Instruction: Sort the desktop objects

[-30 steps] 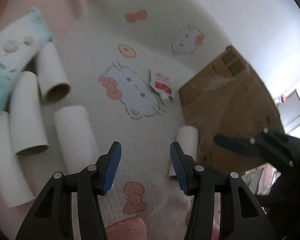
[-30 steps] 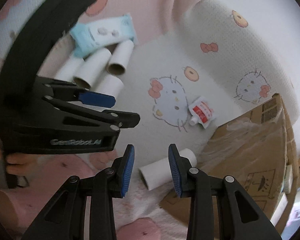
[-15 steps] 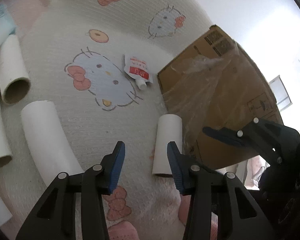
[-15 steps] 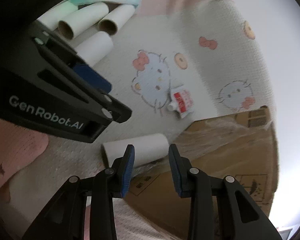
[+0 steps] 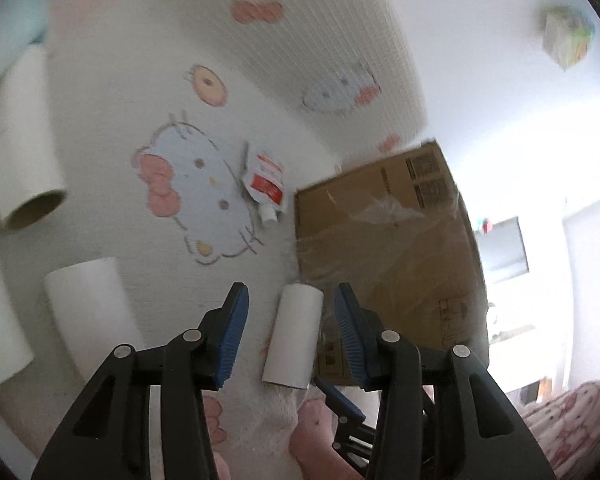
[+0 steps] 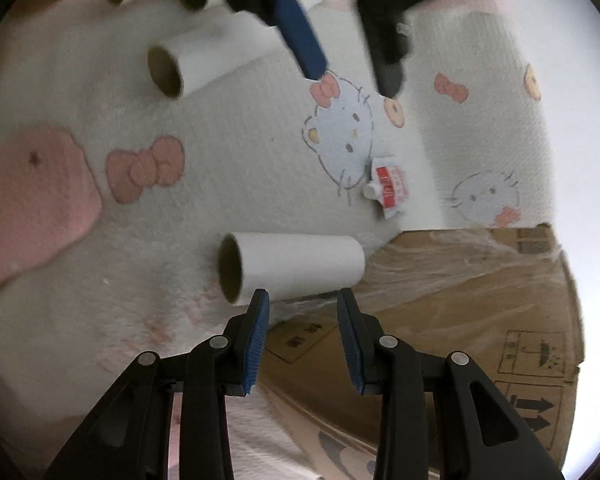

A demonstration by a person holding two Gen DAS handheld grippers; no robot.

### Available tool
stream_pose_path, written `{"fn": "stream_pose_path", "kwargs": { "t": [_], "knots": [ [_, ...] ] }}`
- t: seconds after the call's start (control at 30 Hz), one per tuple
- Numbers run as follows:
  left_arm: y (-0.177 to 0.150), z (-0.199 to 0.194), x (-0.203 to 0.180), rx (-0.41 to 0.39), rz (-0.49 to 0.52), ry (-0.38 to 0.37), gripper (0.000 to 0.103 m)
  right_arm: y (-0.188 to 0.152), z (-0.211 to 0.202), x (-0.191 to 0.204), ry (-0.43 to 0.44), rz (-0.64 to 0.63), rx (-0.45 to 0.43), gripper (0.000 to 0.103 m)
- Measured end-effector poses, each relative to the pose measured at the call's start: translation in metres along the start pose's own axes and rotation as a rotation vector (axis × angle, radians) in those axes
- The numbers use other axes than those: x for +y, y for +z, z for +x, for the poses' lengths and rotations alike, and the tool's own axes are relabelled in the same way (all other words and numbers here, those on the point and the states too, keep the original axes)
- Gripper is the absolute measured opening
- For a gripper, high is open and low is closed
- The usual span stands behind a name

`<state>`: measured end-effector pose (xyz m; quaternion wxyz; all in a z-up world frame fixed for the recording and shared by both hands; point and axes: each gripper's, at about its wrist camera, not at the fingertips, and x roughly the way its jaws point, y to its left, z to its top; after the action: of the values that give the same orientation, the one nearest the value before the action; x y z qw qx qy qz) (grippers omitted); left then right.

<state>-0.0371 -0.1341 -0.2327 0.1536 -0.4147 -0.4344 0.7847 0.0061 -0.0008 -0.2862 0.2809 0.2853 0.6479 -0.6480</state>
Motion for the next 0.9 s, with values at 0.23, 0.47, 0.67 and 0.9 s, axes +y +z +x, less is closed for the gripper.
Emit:
{"fn": "stream_pose_path", "kwargs": {
  "t": [0.23,0.47,0.67,0.9],
  "knots": [
    [-0.006,0.04,-0.007,0.145,0.033,0.052,0.049,0.003,0.012,0.014,-0.012,-0.059,0.064,0.031],
    [-0.019,0.058,-0.008,0.258,0.082,0.084,0.049,0.008,0.024,0.025,0.042,-0.036,0.098,0.031],
    [-0.015,0.053,0.006,0.249,0.017,0.057,0.049,0.018,0.026,0.018,0.03,0.012,0.092,0.031],
    [-0.008,0.067,0.006,0.334,0.036,0.152,0.049,0.03,0.029,0.022,0.02,0.041,0.035,0.031]
  ]
}}
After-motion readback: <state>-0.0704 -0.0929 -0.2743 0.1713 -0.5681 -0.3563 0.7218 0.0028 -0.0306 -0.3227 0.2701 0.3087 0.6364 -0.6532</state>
